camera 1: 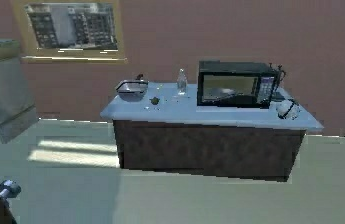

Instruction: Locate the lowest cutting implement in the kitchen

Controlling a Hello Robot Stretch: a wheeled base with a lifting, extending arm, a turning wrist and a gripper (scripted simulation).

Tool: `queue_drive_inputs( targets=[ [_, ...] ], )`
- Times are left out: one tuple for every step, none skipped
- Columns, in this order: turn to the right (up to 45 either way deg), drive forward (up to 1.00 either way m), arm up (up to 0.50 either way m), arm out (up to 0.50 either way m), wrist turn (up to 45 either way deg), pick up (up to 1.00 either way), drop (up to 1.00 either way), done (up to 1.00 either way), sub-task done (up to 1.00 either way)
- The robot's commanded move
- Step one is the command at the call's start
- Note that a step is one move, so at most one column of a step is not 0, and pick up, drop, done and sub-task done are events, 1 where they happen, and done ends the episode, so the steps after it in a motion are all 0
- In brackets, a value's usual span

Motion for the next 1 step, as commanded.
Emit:
queue_drive_inputs(
  targets=[
    [6.0, 0.00, 0.00, 0.00, 0.0, 0.00, 0.00, 0.00, 0.00]
  ],
)
